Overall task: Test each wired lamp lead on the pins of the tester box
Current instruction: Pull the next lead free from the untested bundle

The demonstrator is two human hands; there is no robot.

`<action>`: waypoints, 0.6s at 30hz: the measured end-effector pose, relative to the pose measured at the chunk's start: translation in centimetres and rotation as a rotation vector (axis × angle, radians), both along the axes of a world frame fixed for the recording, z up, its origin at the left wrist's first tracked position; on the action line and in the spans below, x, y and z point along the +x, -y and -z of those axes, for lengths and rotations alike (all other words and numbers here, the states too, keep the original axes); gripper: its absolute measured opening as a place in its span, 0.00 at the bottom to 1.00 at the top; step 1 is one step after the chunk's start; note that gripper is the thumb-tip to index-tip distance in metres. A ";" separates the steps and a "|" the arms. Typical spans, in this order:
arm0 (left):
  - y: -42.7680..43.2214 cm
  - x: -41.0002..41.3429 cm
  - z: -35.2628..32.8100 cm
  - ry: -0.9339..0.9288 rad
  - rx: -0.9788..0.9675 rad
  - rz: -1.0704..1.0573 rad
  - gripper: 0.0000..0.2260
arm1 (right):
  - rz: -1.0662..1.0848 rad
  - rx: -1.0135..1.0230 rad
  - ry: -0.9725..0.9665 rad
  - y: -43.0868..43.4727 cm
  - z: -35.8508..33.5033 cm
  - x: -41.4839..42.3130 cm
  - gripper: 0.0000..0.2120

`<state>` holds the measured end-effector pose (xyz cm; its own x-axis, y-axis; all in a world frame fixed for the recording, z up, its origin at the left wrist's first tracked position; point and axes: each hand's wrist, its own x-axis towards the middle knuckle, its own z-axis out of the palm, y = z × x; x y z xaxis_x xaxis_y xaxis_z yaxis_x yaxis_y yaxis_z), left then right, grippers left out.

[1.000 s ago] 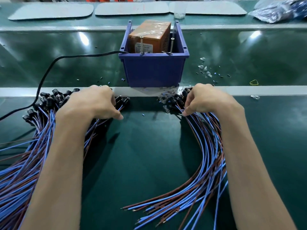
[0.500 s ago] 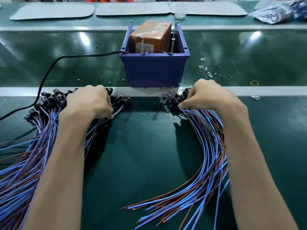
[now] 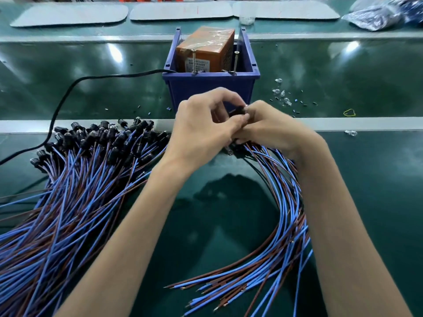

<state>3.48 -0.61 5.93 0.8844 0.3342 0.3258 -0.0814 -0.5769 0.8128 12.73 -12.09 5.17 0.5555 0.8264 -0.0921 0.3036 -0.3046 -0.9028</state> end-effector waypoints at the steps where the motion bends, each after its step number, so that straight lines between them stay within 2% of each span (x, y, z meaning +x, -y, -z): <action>1: 0.2 0.0 0.0 0.009 -0.044 0.001 0.05 | -0.006 0.048 -0.029 0.3 0.0 0.1 0.18; 6: 0.7 0.0 -0.4 0.035 -0.207 0.040 0.07 | -0.032 0.206 -0.095 0.7 -0.1 0.0 0.21; 10: 1.0 -0.3 -0.9 0.092 -0.478 0.143 0.04 | 0.108 0.354 -0.076 0.3 -0.5 -0.1 0.13; 12: 1.3 -0.2 -1.0 -0.086 -0.586 0.222 0.08 | 0.209 0.451 -0.097 0.0 -0.8 -0.2 0.09; 14: 2.0 0.1 -1.0 -0.403 -0.595 0.260 0.19 | 0.274 0.508 -0.107 -0.2 -0.9 -0.1 0.07; 15: 2.3 0.2 -0.8 -0.506 -0.609 0.237 0.23 | 0.297 0.521 -0.117 -0.2 -1.0 -0.1 0.07; 16: 2.6 0.4 -0.5 -0.539 -0.674 0.183 0.25 | 0.316 0.531 -0.135 -0.2 -1.0 0.0 0.09; 18: 2.6 0.8 0.0 -0.456 -0.940 0.036 0.27 | 0.338 0.560 -0.194 -0.1 -1.2 0.2 0.13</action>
<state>4.29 -3.21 5.93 0.8727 0.2506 -0.4190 0.3413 0.3005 0.8906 12.94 -11.96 6.33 0.8080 0.5625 0.1753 0.0911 0.1746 -0.9804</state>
